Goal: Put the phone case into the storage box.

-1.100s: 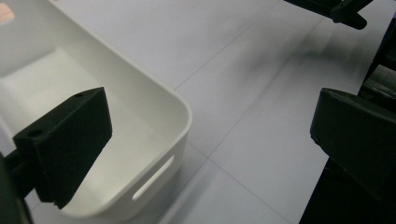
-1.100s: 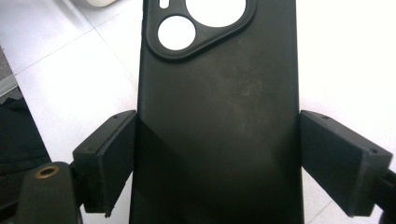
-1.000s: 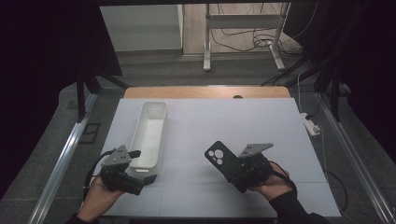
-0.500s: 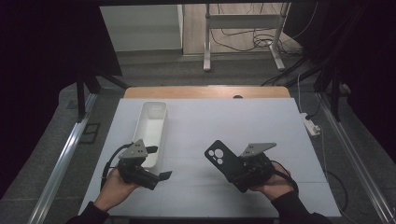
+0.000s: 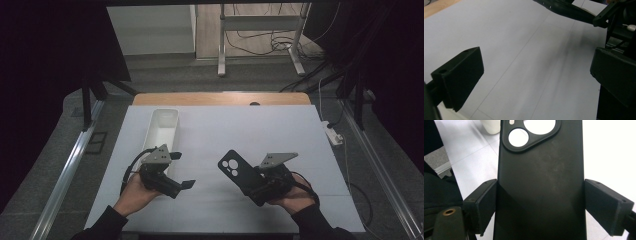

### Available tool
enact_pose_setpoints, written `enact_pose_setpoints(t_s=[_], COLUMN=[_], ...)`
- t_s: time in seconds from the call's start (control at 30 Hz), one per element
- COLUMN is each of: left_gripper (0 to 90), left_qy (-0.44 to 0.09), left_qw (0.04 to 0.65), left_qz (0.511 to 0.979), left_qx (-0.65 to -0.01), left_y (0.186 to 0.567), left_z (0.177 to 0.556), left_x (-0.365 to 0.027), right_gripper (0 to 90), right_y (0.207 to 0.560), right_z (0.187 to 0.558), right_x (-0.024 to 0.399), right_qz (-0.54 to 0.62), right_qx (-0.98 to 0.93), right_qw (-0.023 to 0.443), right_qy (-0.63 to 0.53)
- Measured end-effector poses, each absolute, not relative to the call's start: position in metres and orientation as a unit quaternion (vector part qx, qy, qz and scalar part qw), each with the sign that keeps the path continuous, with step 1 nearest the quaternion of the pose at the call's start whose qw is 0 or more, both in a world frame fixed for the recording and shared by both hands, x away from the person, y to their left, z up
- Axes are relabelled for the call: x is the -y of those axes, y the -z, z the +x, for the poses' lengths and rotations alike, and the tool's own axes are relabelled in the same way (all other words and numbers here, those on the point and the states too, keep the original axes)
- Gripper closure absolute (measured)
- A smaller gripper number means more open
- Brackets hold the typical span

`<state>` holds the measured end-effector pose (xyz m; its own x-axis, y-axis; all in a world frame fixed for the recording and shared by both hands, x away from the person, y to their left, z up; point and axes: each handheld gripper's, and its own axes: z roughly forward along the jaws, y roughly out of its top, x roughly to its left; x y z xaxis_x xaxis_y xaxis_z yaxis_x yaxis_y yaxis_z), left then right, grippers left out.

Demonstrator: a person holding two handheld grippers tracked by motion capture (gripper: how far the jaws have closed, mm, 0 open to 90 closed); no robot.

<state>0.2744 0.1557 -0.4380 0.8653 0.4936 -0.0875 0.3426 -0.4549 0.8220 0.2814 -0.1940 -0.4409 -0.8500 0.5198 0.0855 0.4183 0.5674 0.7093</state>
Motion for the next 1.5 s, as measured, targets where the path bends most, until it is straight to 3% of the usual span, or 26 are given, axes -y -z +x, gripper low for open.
enact_pose_setpoints(t_s=[0.47,1.5], left_gripper=[0.0,0.0], left_qy=[-0.067,-0.017], left_qw=[0.473,0.514], left_qz=[0.852,0.847], left_qx=[-0.215,-0.133], left_y=[0.437,0.444], left_z=[0.286,0.267], left_x=[-0.141,-0.133], right_gripper=[14.7,14.5], right_y=[0.439,0.440], right_z=[0.280,0.271], right_x=[0.190,0.164], right_qz=[0.243,0.120], right_qx=[-0.883,-0.889], right_qw=[0.047,-0.008], right_qy=[-0.398,-0.441])
